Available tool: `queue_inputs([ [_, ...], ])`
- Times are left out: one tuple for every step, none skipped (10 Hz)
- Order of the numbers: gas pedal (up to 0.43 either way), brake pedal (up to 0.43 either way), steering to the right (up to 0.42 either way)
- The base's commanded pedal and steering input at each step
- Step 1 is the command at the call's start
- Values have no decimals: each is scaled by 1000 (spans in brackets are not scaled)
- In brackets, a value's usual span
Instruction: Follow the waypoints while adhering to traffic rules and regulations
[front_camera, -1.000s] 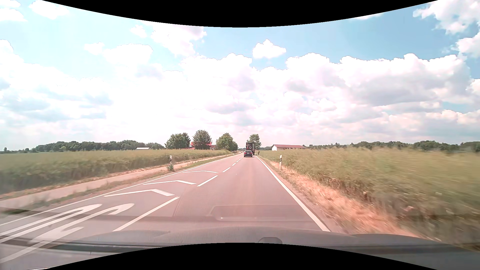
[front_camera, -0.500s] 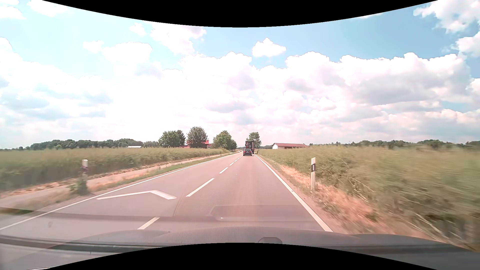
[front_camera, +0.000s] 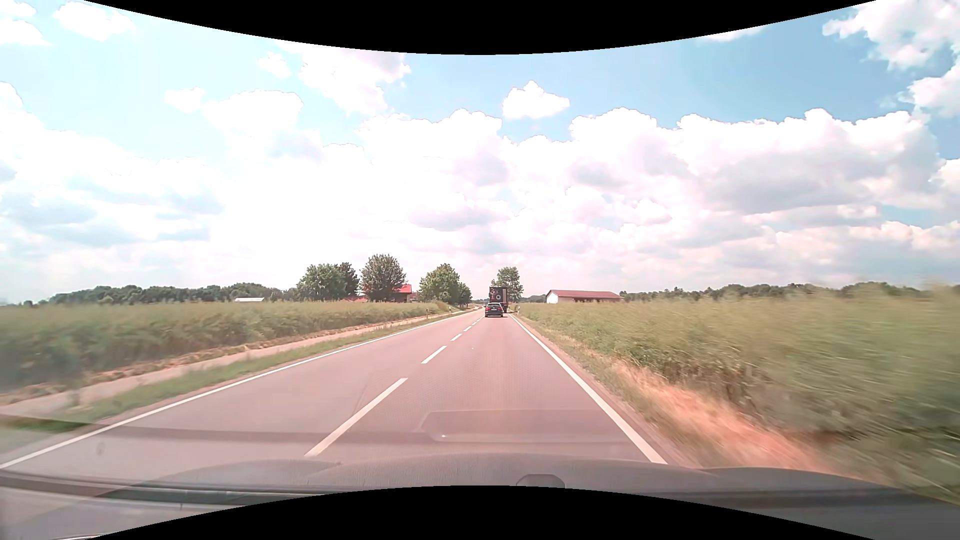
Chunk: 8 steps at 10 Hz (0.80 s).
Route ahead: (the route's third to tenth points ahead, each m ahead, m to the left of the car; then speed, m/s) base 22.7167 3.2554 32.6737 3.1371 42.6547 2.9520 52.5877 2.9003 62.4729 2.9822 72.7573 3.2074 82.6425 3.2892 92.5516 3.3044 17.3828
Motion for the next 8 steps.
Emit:
queue_inputs([
  [220, 0, 0],
  [189, 0, 0],
  [177, 0, 0],
  [169, 0, -1],
  [157, 0, -1],
  [157, 0, -2],
  [157, 0, -3],
  [150, 0, -3],
])
